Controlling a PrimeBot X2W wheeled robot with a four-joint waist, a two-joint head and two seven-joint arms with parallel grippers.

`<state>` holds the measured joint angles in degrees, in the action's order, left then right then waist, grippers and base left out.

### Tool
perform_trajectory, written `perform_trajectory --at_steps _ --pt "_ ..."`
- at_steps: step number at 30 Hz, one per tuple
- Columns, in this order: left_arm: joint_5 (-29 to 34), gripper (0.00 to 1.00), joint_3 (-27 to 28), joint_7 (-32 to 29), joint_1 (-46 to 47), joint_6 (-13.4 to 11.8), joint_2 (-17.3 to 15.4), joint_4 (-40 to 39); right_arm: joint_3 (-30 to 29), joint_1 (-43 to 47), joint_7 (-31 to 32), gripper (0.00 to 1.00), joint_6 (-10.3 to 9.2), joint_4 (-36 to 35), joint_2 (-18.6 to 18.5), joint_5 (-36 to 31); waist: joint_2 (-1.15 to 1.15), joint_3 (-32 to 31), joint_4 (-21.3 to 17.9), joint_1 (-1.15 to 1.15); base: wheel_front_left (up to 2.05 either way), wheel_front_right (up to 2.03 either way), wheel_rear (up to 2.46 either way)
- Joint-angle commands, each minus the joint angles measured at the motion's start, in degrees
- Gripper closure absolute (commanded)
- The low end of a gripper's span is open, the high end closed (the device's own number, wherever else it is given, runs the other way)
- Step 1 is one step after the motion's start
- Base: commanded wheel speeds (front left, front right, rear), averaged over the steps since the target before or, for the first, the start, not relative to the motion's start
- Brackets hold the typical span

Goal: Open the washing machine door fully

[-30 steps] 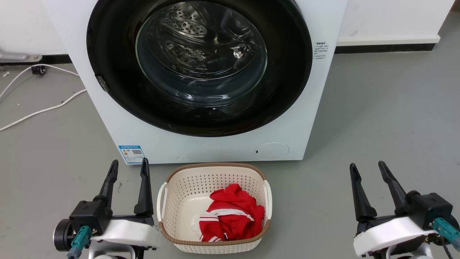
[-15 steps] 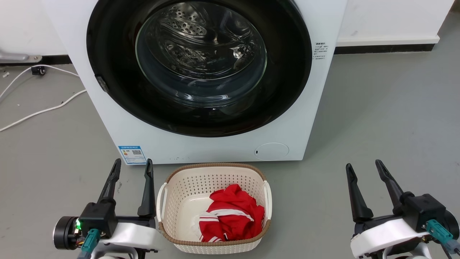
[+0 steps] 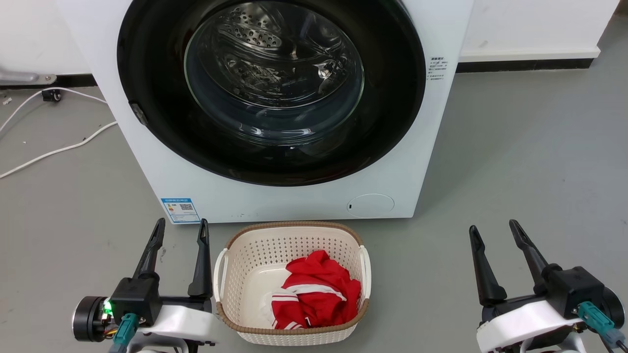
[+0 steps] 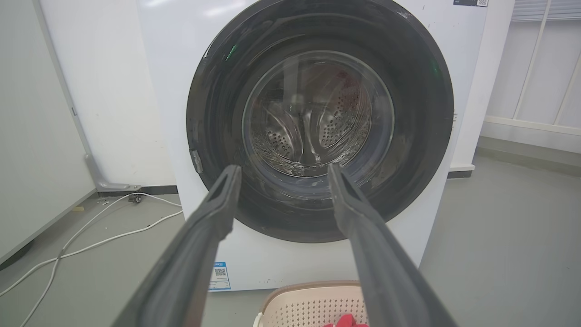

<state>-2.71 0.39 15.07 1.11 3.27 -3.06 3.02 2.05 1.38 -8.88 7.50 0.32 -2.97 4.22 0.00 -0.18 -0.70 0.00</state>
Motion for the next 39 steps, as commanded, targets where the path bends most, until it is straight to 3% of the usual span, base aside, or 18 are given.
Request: perform_trajectory --at_steps 1,9,10,12,15,17,26,29,33,39 --pt "-0.01 0.0 0.14 0.14 -0.71 -0.18 0.01 0.06 -0.03 0.18 -0.28 0.0 -0.02 0.11 0.18 0.26 0.0 0.01 0.0 0.0 0.0 0.0 0.0" --pt "0.27 0.0 0.3 0.14 -0.57 -0.08 0.08 -0.04 -0.16 -0.02 -0.32 0.0 -0.02 0.49 0.18 0.94 0.0 0.14 -0.09 0.0 0.0 0.0 0.0" --pt "0.29 0.0 0.3 0.14 -0.57 -0.08 0.09 -0.05 -0.12 -0.06 -0.62 0.38 -0.02 0.45 0.18 1.26 0.0 0.15 -0.11 0.0 0.0 0.0 0.0" --pt "0.33 0.0 0.32 0.14 -0.62 -0.11 0.1 -0.07 0.0 -0.01 -0.74 1.0 -0.02 0.56 0.18 1.69 0.0 0.17 -0.19 0.0 0.0 0.0 0.0" --pt "0.34 0.0 0.28 0.14 -0.64 -0.11 0.11 -0.1 0.08 -0.12 -1.46 1.0 -0.02 0.25 0.18 2.9 0.0 0.25 -0.26 0.0 0.0 0.0 0.0" --pt "0.35 0.0 0.24 0.14 -0.64 -0.11 0.12 -0.1 0.4 -0.07 -2.17 1.0 -0.02 0.24 0.18 8.14 0.0 0.28 -0.31 0.0 0.0 0.0 0.0" --pt "0.24 0.0 0.48 0.14 -0.63 -0.25 0.14 -0.34 1.81 -3.35 -6.19 1.0 -0.01 -2.8 0.13 64.03 0.0 0.62 -0.64 0.0 0.0 0.0 0.0" --pt "0.16 0.0 0.83 0.14 -0.31 -0.29 0.15 -0.59 -0.67 -5.52 -6.24 1.0 -0.01 -4.02 0.08 76.25 0.0 1.11 -0.9 0.0 0.0 0.0 0.0" --pt "-0.39 0.0 1.17 0.14 0.74 -0.08 0.16 -0.98 -3.42 -9.84 -6.25 1.0 0.0 -4.77 0.11 85.12 0.0 2.57 -1.08 0.0 0.0 0.0 0.0" --pt "-0.55 0.0 1.69 0.14 2.95 0.24 0.15 -1.75 -5.9 -18.88 -5.27 1.0 -0.01 -2.73 -1.79 87.12 0.0 6.13 -1.02 0.0 0.0 0.0 0.0"
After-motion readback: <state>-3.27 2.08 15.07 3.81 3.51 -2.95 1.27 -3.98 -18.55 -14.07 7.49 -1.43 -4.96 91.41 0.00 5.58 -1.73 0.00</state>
